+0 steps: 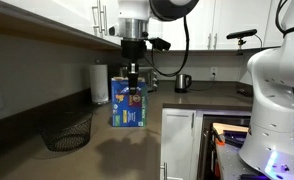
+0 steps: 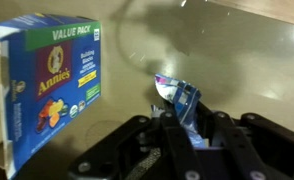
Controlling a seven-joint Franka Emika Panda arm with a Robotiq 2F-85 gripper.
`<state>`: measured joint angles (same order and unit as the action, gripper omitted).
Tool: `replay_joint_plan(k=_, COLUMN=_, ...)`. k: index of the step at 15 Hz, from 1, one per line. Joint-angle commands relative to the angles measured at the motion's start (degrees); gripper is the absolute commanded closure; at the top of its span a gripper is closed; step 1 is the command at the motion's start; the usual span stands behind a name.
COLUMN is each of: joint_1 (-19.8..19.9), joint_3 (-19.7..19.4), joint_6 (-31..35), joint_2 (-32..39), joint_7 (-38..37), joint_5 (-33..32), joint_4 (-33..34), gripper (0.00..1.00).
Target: Put the blue sachet on the left in the blue box
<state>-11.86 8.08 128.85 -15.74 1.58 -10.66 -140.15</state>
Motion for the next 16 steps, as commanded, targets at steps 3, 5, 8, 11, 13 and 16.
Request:
replay_joint_plan(k=3, joint_1=3.54, joint_3=-2.92, joint_6=-1.2, joint_2=-8.76, joint_7=0.99, joint_5=1.19, joint_4=-0.61, gripper=0.94)
replay_joint_plan(k=5, joint_1=4.99, joint_3=-4.0, joint_6=-0.82, joint_2=-9.61, joint_7=0.51, joint_5=0.98, joint_4=0.42, gripper=0.94)
replay_joint_plan(k=8, joint_1=7.17, joint_3=-5.63, joint_6=-0.13, joint_2=-9.05, joint_7=0.37, joint_5=0.88, joint_4=2.27, gripper=0.94)
replay_joint_plan(k=11, joint_1=9.37, joint_3=-6.6, joint_6=1.57, joint_2=-7.6, joint_7=-0.6, joint_5=0.24, joint_4=3.85, gripper=0.94)
replay_joint_plan(k=13, joint_1=10.62, joint_3=-7.29, joint_6=2.33, joint_2=-6.05, joint_7=-0.68, joint_5=0.28, joint_4=5.16, gripper=0.94)
replay_joint_plan(k=16, joint_1=12.19, joint_3=-7.59, joint_6=4.4, joint_2=-2.96, joint_7=-1.53, joint_5=-0.49, joint_4=6.49, gripper=0.94)
